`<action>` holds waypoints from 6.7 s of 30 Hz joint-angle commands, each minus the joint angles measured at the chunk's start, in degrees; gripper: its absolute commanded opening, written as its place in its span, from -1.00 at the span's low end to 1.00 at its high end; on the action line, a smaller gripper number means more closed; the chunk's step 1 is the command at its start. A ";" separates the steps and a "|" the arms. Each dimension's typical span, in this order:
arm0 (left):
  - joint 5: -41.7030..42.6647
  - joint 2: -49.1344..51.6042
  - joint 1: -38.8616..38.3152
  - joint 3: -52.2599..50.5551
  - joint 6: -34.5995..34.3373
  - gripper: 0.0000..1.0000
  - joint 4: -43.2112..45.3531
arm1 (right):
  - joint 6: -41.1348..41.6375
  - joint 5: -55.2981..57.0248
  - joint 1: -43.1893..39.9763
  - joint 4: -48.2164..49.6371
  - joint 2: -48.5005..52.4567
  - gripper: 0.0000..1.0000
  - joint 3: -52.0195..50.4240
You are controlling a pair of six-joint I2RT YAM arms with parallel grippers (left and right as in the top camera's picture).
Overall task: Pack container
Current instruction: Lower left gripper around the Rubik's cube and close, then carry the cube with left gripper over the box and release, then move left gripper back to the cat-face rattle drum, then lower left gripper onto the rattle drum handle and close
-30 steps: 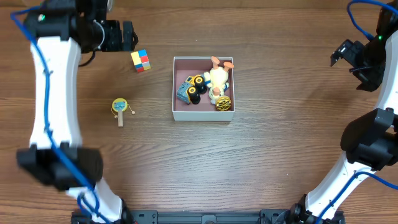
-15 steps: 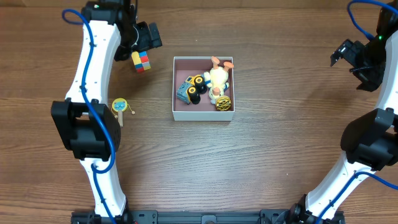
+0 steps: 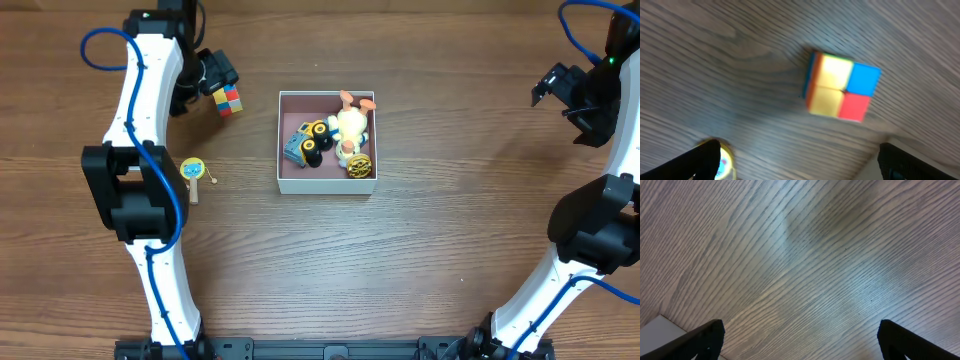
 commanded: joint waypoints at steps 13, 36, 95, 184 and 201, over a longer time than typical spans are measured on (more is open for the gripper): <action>-2.25 2.93 -2.29 1.46 5.40 1.00 1.95 | 0.02 -0.07 0.15 0.15 -1.01 1.00 0.13; -5.60 7.87 -3.93 1.46 5.57 1.00 5.55 | 0.02 -0.04 0.15 0.15 -1.01 1.00 0.13; 3.91 9.09 -17.00 36.09 21.05 -0.37 -25.66 | 0.02 -0.07 0.15 0.15 -1.01 1.00 0.13; 1.46 -39.26 3.58 -50.40 10.86 1.00 3.17 | 0.02 -0.07 0.15 0.15 -1.01 1.00 0.13; -1.53 -31.12 4.96 -55.06 16.59 1.00 15.26 | 0.02 -0.07 0.15 0.15 -1.01 1.00 0.13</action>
